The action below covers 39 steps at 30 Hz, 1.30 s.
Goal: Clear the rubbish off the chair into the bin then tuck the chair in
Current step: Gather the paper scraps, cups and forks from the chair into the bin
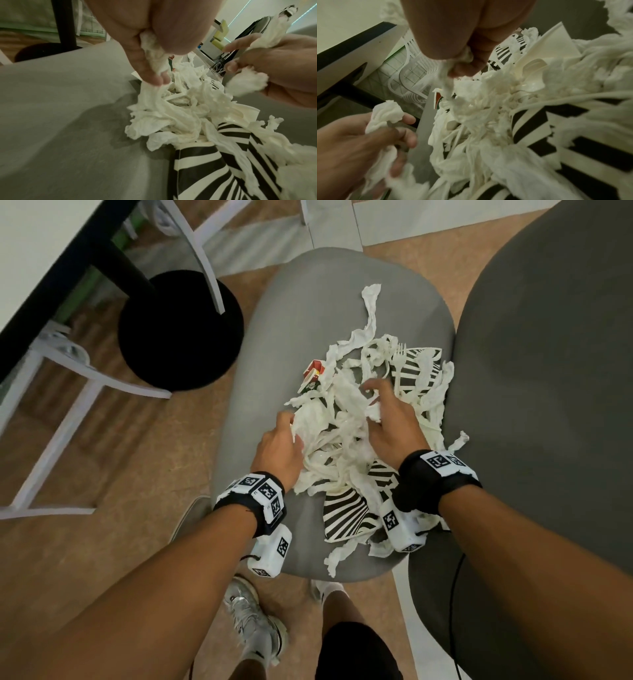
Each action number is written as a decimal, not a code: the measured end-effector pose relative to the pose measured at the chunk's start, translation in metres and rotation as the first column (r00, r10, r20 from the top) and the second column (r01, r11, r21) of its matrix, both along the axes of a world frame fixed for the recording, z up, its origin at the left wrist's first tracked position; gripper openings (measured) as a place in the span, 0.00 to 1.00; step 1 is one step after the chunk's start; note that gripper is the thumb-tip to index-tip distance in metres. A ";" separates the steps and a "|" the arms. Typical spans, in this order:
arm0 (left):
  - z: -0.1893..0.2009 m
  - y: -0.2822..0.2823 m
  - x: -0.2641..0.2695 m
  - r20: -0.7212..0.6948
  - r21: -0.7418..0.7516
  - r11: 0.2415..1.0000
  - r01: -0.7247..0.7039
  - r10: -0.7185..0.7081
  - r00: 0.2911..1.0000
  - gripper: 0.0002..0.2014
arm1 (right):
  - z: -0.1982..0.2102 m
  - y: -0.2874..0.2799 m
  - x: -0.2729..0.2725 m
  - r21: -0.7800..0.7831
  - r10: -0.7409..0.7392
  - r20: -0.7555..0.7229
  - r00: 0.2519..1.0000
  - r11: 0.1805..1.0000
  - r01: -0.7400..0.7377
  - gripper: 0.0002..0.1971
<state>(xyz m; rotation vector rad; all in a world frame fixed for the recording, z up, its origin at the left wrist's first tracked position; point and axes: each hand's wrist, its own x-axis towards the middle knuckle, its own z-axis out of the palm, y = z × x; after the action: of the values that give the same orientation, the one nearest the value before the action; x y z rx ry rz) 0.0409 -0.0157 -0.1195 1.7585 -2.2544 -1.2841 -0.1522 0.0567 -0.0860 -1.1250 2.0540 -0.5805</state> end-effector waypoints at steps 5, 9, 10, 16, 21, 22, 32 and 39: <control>0.015 0.008 0.027 0.117 -0.126 0.992 0.029 -0.014 0.993 0.29 | 0.012 -0.001 0.041 0.076 0.061 -0.075 0.995 0.996 -0.055 0.14; 0.028 0.015 0.061 0.091 -0.073 0.992 -0.102 0.109 0.990 0.35 | 0.009 0.001 0.081 0.137 0.103 -0.124 0.987 0.987 -0.086 0.38; 0.030 0.016 0.072 0.086 -0.072 0.990 -0.119 0.125 0.988 0.35 | 0.009 0.001 0.093 0.135 0.102 -0.118 0.988 0.987 -0.086 0.36; 0.027 0.032 0.163 0.091 0.052 0.959 -0.279 0.273 0.958 0.25 | -0.001 -0.004 0.182 0.066 0.208 -0.014 0.978 0.976 -0.207 0.13; -0.019 0.055 0.247 0.141 0.156 0.892 -0.425 0.406 0.903 0.17 | -0.018 0.001 0.270 0.057 0.232 0.139 0.963 0.969 -0.242 0.17; -0.035 0.060 0.264 0.163 0.173 0.883 -0.436 0.411 0.897 0.20 | -0.022 0.003 0.287 0.069 0.227 0.182 0.957 0.968 -0.243 0.16; -0.100 0.092 0.325 0.053 0.329 0.838 -0.435 0.444 0.895 0.24 | -0.091 0.032 0.365 0.285 0.283 0.214 0.935 0.897 -0.337 0.14; -0.103 0.096 0.364 0.090 0.311 0.806 -0.503 0.502 0.860 0.25 | -0.126 0.031 0.392 0.367 0.144 0.300 0.943 0.895 -0.253 0.34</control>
<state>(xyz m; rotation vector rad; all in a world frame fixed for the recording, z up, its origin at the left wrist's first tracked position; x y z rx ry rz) 0.4051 0.0799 -0.2223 2.2500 -1.4533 -1.5697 0.2398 0.0877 -0.2121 -0.9397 1.6970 -0.1786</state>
